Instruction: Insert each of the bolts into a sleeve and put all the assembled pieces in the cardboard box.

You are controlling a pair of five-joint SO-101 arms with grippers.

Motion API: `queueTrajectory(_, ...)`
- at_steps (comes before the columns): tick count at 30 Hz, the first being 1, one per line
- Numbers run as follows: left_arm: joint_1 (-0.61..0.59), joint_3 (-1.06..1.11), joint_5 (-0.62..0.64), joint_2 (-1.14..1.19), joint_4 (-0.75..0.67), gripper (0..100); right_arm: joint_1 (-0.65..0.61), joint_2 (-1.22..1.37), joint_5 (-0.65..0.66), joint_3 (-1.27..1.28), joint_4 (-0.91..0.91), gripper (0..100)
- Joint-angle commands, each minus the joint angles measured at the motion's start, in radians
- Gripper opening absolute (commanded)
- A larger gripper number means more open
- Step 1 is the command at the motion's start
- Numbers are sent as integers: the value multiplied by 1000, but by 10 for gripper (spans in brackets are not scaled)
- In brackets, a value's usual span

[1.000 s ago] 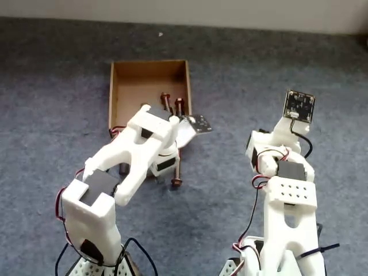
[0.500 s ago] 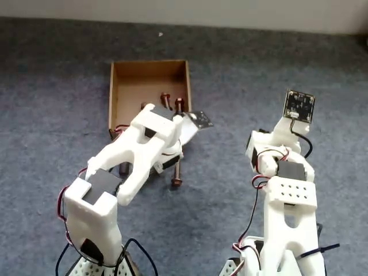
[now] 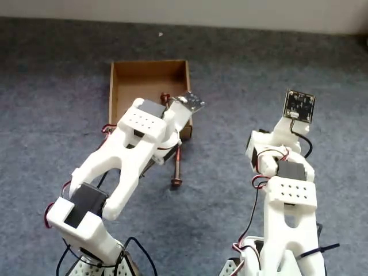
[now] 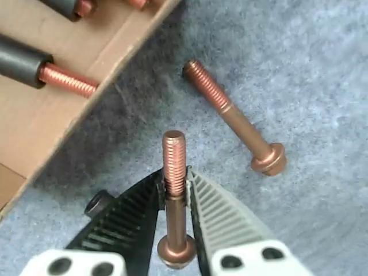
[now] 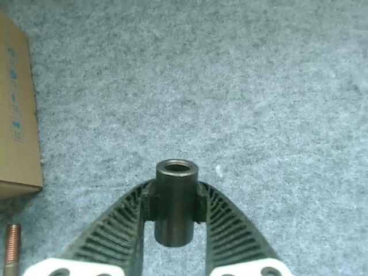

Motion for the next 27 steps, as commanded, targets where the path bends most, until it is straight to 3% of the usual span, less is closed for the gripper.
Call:
queueTrajectory(1,-16,-15,106,-53,-2,6,10,-30,-3,-8,-21,9)
queueTrajectory(11,-41,-5,477,-48,-92,6,10,-30,-3,-8,-21,9)
queueTrajectory(27,-48,-12,1146,-51,-29,7,10,-30,-3,-8,-21,9)
